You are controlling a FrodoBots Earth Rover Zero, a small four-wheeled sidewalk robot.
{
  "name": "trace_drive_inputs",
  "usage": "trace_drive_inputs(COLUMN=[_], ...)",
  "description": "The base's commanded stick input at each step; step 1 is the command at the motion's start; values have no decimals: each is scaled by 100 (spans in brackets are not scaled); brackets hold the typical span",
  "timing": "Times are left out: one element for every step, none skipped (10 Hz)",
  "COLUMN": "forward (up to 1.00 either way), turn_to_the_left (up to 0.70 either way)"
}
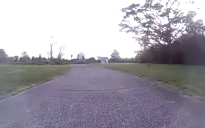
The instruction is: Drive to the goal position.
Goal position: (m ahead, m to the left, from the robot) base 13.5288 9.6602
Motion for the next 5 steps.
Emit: trace_drive_inputs(forward=[70, 70, 70, 70, 70], turn_to_the_left=[0, 0, 0, 0, 0])
